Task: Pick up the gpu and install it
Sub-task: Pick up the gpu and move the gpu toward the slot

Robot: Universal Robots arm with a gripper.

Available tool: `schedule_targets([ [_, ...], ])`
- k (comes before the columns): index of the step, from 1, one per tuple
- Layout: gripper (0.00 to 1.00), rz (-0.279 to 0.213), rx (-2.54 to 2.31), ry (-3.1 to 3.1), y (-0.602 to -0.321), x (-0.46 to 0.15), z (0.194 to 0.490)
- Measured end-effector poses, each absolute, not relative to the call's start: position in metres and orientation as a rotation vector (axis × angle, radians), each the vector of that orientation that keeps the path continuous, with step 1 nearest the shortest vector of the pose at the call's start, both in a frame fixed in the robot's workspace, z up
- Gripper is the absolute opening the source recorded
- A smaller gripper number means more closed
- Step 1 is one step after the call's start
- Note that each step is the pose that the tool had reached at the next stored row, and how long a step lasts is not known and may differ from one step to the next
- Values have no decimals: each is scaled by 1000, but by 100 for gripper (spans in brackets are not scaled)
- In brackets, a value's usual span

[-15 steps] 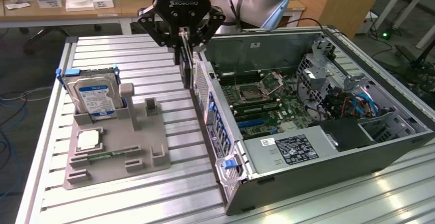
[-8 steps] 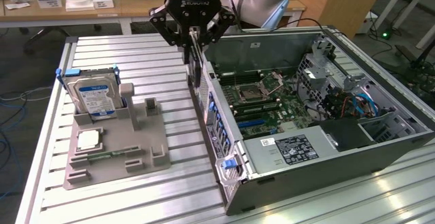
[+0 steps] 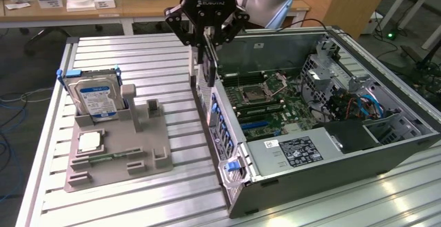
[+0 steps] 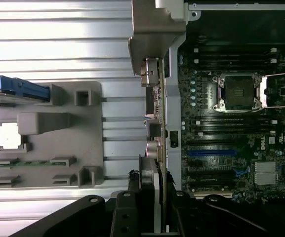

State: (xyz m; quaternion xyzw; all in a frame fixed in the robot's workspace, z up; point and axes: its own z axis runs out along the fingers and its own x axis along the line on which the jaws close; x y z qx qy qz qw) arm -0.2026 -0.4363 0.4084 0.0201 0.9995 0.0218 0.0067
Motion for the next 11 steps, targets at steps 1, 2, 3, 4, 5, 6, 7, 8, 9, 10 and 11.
schedule_targets([
  [1,28,68,63,3127,-436,-200,408],
  [2,28,68,63,3127,-436,-197,408],
  [3,28,68,63,3127,-436,-194,408],
  [4,28,68,63,3127,-436,-192,408],
  [5,28,68,63,3127,-436,-189,408],
  [6,28,68,63,3127,-436,-186,408],
  [7,28,68,63,3127,-436,-184,408],
  [8,28,68,63,3127,-436,-181,408],
  [9,28,68,63,3127,-436,-178,408],
  [10,28,68,63,3127,-436,-176,408],
  [11,28,68,63,3127,-436,-173,408],
])
